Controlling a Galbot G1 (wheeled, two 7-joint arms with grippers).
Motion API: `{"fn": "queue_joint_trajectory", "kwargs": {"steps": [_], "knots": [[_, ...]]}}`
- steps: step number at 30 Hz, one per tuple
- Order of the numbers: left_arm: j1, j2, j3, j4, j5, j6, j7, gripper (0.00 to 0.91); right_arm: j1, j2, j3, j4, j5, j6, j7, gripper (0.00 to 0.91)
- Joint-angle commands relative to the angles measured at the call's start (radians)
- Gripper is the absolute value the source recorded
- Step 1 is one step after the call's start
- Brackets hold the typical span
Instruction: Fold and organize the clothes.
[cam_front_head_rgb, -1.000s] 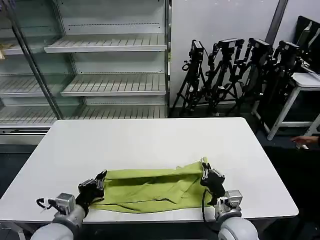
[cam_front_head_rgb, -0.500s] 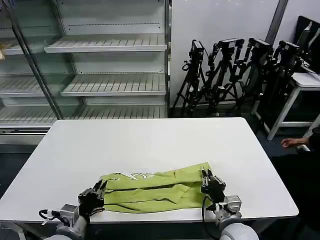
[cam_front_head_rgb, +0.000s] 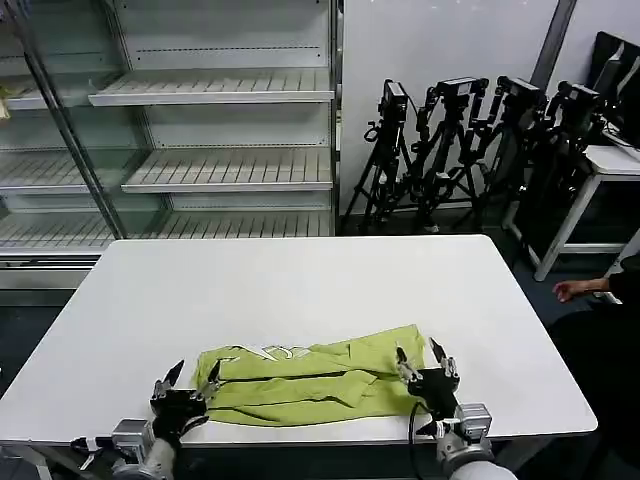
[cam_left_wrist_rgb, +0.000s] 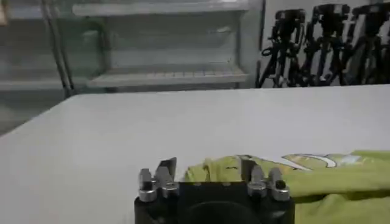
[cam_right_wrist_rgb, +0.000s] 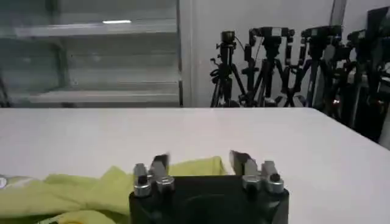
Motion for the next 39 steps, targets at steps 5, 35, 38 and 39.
{"fn": "queue_joint_trajectory", "kwargs": {"steps": [5, 35, 38, 39], "knots": [[-0.03, -0.134, 0.036, 0.066, -0.099, 0.025, -0.052, 0.907, -0.041, -0.001, 0.003, 0.032, -0.007, -0.001, 0.008, 0.907], [-0.039, -0.107, -0.112, 0.079, -0.467, 0.003, -0.057, 0.071, -0.102, 0.023, 0.027, 0.103, -0.015, -0.003, 0.036, 0.907], [-0.038, -0.084, -0.181, 0.081, -0.54, 0.008, -0.058, 0.071, -0.107, 0.025, 0.031, 0.11, -0.014, -0.002, 0.036, 0.907], [-0.037, -0.074, -0.204, 0.082, -0.561, 0.01, -0.058, 0.071, -0.107, 0.025, 0.032, 0.111, -0.015, -0.002, 0.036, 0.907]]}}
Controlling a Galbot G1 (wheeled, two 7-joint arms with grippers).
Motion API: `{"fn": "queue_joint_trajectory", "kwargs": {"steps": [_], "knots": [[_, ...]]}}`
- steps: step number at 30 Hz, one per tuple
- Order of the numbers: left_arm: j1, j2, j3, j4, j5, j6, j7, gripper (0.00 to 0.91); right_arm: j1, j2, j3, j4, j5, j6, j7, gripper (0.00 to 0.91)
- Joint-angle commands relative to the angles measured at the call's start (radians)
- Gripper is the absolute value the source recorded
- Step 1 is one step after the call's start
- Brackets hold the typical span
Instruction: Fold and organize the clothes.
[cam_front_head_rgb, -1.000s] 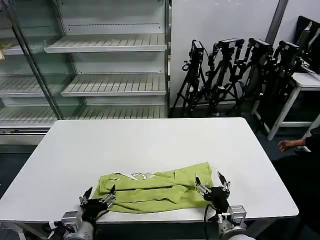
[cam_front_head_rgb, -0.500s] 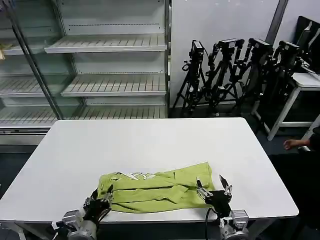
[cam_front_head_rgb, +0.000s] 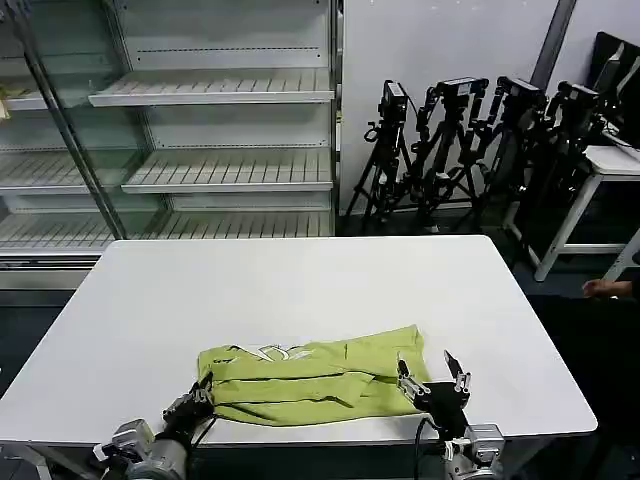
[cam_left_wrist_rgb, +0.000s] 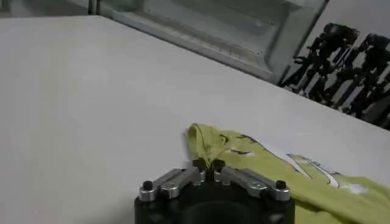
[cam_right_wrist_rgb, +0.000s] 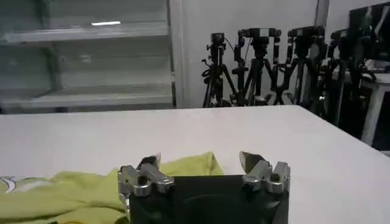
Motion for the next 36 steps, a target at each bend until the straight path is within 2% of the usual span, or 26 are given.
{"fn": "queue_joint_trajectory", "kwargs": {"steps": [1, 10, 16, 22, 27, 31, 36], "knots": [[0.004, 0.048, -0.194, 0.001, -0.272, 0.009, -0.005, 0.071, -0.008, 0.002, 0.004, 0.014, 0.0, 0.001, 0.002, 0.907], [0.007, 0.183, -0.488, 0.05, -0.461, 0.053, -0.006, 0.06, -0.003, -0.007, 0.01, 0.021, 0.003, 0.001, 0.0, 0.907], [0.004, 0.22, -0.56, 0.022, -0.51, 0.09, 0.002, 0.06, -0.008, -0.015, 0.016, 0.027, 0.005, 0.001, 0.001, 0.907], [-0.033, 0.158, -0.453, -0.103, -0.679, 0.101, -0.012, 0.06, -0.027, -0.022, 0.028, 0.029, 0.003, 0.001, 0.002, 0.907], [-0.03, 0.069, -0.311, -0.191, -0.793, 0.115, -0.01, 0.06, -0.08, -0.032, 0.058, 0.059, -0.008, 0.007, 0.0, 0.907], [-0.046, -0.001, -0.241, -0.229, -0.827, 0.111, -0.012, 0.06, -0.15, -0.035, 0.105, 0.107, -0.023, 0.021, -0.009, 0.907], [-0.081, -0.025, -0.078, -0.237, -0.798, 0.096, -0.003, 0.06, -0.162, -0.032, 0.125, 0.106, -0.026, 0.021, -0.006, 0.907]]}}
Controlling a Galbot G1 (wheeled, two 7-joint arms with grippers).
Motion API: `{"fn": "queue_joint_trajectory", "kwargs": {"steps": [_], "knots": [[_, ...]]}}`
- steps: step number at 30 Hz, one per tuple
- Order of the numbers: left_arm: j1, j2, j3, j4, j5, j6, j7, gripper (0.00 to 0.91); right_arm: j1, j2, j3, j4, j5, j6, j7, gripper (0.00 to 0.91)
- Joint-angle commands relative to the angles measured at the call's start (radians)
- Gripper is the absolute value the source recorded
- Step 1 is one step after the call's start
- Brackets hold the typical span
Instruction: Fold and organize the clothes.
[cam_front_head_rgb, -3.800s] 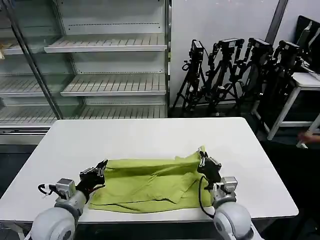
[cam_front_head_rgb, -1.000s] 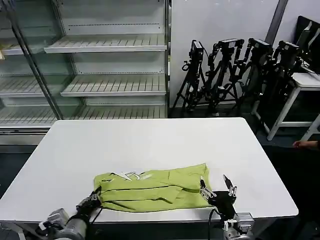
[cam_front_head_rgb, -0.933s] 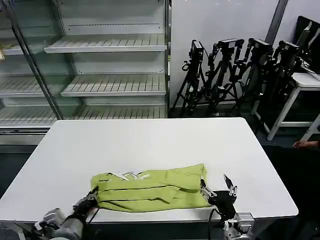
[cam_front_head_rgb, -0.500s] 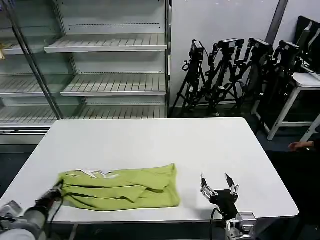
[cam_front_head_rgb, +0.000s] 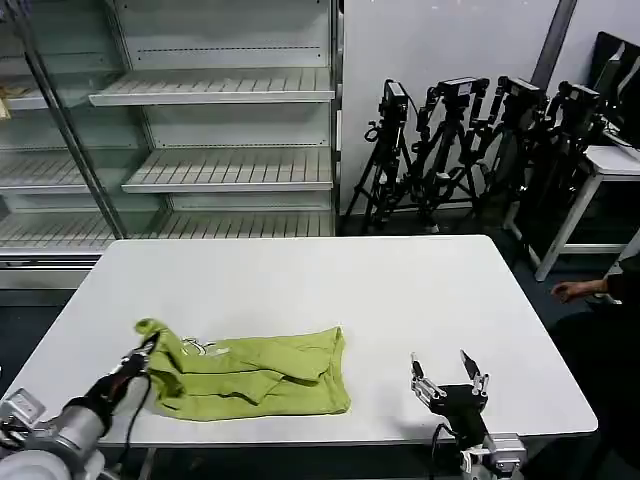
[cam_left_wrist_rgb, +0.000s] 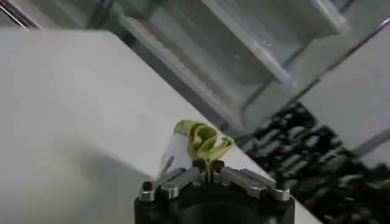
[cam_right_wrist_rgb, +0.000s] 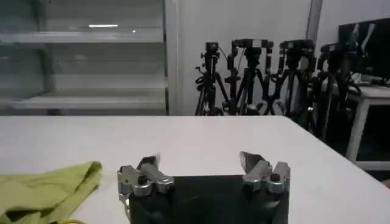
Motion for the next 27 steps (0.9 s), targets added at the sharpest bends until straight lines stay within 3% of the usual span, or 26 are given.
{"fn": "queue_joint_trajectory", "kwargs": {"steps": [1, 9, 23, 24, 25, 26, 27], "knots": [[-0.048, -0.105, 0.285, -0.102, -0.103, -0.003, 0.012, 0.06, -0.082, 0.003, 0.055, 0.038, -0.014, 0.009, -0.001, 0.907], [-0.147, -0.125, 0.493, 0.014, 0.064, -0.018, 0.016, 0.06, -0.088, 0.027, 0.059, 0.033, -0.027, 0.012, 0.0, 0.907], [-0.244, -0.135, 0.675, 0.161, 0.26, -0.018, -0.016, 0.091, -0.081, 0.044, 0.074, 0.016, -0.033, 0.01, 0.004, 0.907], [-0.237, -0.133, 0.689, 0.152, 0.29, -0.03, -0.023, 0.242, -0.08, 0.044, 0.076, 0.014, -0.036, 0.01, 0.007, 0.907], [-0.233, -0.132, 0.701, 0.139, 0.316, -0.035, -0.022, 0.242, -0.078, 0.044, 0.08, 0.011, -0.038, 0.01, 0.009, 0.907], [-0.228, -0.13, 0.706, 0.131, 0.355, -0.038, -0.019, 0.907, -0.075, 0.044, 0.085, 0.008, -0.038, 0.009, 0.01, 0.907], [-0.228, -0.127, 0.709, 0.126, 0.389, -0.041, -0.017, 0.907, -0.074, 0.045, 0.088, 0.007, -0.038, 0.009, 0.01, 0.907]]}}
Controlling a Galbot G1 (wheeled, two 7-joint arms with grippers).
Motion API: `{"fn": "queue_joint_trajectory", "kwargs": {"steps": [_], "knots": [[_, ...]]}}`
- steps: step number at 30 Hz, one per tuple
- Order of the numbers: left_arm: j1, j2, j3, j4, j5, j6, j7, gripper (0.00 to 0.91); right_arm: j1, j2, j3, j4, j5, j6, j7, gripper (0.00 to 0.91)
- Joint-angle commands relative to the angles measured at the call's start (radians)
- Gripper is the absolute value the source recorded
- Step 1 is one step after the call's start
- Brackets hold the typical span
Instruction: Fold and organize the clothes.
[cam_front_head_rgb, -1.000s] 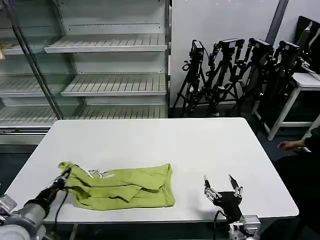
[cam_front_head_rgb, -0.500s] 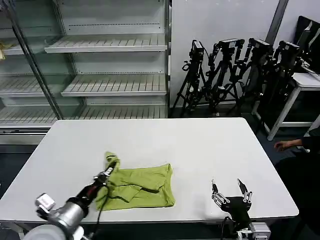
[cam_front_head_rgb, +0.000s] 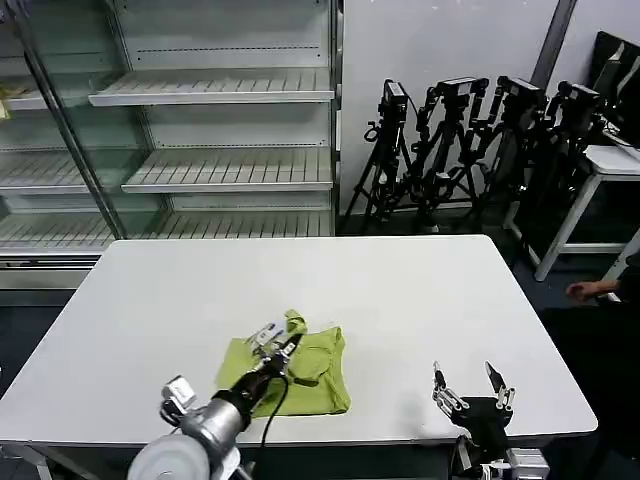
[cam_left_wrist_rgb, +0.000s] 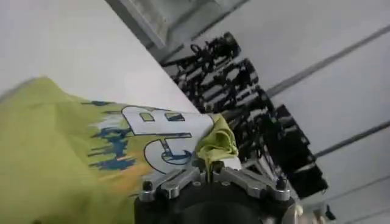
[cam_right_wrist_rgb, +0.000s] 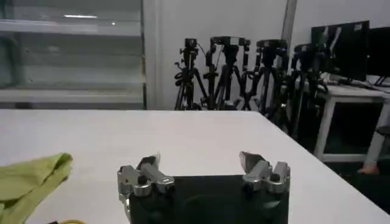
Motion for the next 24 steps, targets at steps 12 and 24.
{"fn": "queue_joint_trajectory", "kwargs": {"steps": [12, 24], "knots": [[0.024, 0.022, 0.063, -0.076, 0.258, -0.02, -0.012, 0.907, 0.035, 0.001, -0.013, -0.013, -0.001, -0.008, 0.014, 0.907], [0.219, 0.163, -0.305, -0.125, 0.181, 0.019, -0.014, 0.907, 0.097, -0.003, -0.074, -0.052, 0.016, -0.016, 0.007, 0.907]]}}
